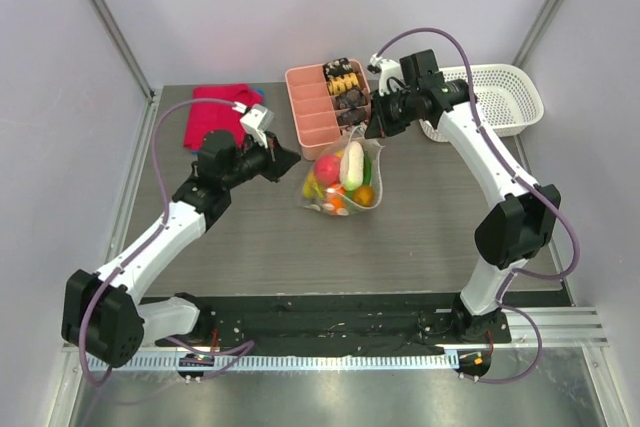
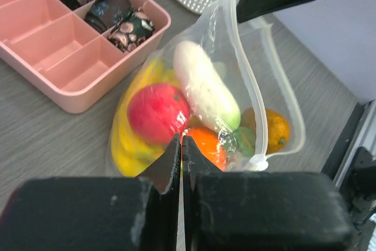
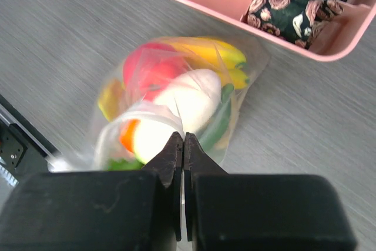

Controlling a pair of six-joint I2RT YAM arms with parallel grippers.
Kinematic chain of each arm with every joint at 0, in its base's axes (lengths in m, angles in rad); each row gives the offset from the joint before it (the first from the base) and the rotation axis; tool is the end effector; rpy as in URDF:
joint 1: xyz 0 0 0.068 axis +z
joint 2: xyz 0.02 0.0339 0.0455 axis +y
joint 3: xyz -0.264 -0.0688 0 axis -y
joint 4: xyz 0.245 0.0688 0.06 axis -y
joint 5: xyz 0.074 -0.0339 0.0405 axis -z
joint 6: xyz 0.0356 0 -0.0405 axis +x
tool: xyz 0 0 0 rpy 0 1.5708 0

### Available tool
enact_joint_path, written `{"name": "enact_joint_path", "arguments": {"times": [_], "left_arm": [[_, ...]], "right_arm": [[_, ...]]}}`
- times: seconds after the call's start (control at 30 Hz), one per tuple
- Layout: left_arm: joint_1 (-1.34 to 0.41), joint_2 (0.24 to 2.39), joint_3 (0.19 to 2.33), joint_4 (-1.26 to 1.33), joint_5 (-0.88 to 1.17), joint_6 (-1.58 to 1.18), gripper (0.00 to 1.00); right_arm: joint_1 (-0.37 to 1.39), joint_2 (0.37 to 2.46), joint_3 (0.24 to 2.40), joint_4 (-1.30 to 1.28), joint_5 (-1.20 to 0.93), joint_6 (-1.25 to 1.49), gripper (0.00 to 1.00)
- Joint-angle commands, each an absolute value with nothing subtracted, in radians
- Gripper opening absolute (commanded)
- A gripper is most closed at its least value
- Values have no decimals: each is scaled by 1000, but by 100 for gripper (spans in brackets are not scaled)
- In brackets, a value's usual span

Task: Place the food in the zip-top bag and seal the zipper
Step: Adjust the zipper food storage bag at the center of the board.

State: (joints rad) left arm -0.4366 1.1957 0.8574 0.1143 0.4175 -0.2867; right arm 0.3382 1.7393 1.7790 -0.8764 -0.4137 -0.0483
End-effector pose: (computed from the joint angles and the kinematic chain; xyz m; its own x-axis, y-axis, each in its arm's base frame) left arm 0.2460 -0.1307 0.3108 -0.4037 -0.0969 -0.9097 0.6575 0.6608 -0.3621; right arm 0.3519 0.1390 0.3643 -0.6726 -0.2834 -0.6835 -0.5910 0.7616 0.2658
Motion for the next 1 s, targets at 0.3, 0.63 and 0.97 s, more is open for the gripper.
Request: {"name": "enact_joint_path", "arguments": {"times": [0.3,0.63,0.97], "left_arm": [[-460,1019,718,57,638,61,77],[-646,1156,580,455,477,271,74],[-738,1301,656,562,433,308,73]], "right_arm": [[339,1654,1787,-853,-451,-15,1],[337,1649,1767,-854,-462,28,1],[341,1623,1743,-867,-453,40,1]]}}
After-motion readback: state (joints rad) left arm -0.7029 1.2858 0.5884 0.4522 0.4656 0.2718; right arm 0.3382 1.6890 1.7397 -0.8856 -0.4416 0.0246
